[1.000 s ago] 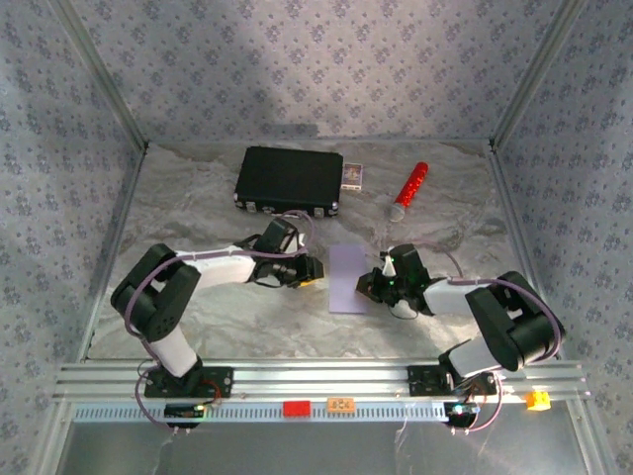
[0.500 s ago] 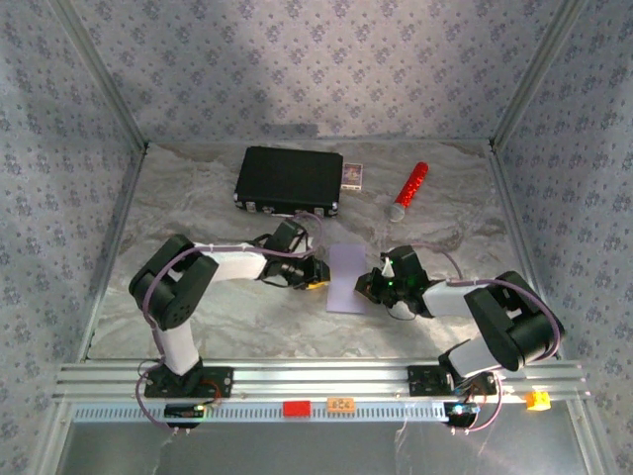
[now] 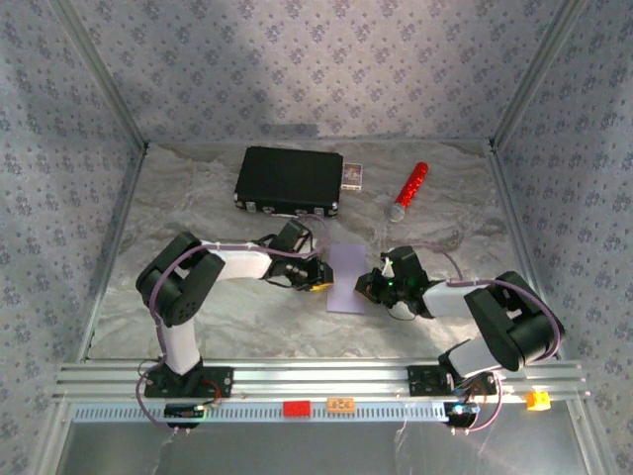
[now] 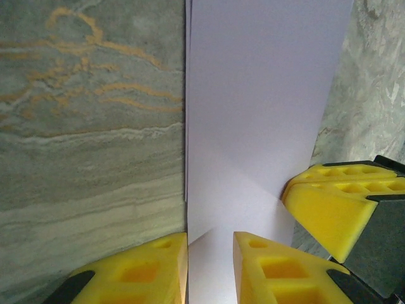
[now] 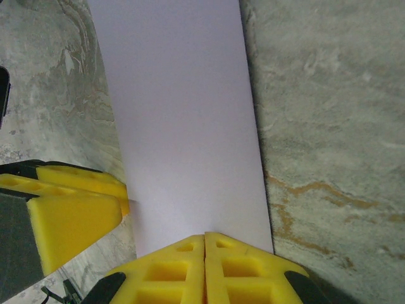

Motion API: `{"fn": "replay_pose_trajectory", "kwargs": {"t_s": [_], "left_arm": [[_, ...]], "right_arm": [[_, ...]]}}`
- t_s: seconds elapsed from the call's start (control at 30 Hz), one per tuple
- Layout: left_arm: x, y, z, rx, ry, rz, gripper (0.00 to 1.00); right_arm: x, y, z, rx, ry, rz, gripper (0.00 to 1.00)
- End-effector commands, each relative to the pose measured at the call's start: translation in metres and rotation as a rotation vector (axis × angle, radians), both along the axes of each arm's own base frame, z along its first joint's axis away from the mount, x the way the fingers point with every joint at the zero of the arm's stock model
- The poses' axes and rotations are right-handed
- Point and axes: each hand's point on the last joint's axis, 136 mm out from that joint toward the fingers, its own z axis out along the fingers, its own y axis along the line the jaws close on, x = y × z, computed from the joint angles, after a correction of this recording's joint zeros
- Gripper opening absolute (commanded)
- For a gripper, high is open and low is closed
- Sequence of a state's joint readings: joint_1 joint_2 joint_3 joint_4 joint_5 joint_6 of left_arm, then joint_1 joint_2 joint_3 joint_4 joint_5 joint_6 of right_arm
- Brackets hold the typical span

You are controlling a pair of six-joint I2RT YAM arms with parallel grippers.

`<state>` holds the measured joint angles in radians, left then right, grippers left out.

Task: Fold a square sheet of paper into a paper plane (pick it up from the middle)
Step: Third fold the triangle at the center of the table.

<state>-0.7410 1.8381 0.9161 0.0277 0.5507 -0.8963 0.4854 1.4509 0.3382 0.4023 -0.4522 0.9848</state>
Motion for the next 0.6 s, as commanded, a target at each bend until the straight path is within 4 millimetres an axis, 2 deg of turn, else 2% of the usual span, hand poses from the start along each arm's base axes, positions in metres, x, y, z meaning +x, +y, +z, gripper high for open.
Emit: {"fn": "replay_pose_trajectory", "kwargs": {"t_s": [0.0, 0.4, 0.57], "left_arm": [[-0.002, -0.007, 0.002, -0.016, 0.014, -0.017, 0.25], [0.003, -0.011, 0.015, -0.065, -0.029, 0.001, 0.25], [0.004, -0.006, 0.018, -0.051, -0.051, 0.015, 0.24]], "right_arm": [[-0.018, -0.015, -0.027, -0.085, 0.088, -0.029, 0.10], [-0.018, -0.016, -0.028, -0.089, 0.090, -0.032, 0.10], [-0.018, -0.016, -0.028, -0.087, 0.089, -0.034, 0.10]]}}
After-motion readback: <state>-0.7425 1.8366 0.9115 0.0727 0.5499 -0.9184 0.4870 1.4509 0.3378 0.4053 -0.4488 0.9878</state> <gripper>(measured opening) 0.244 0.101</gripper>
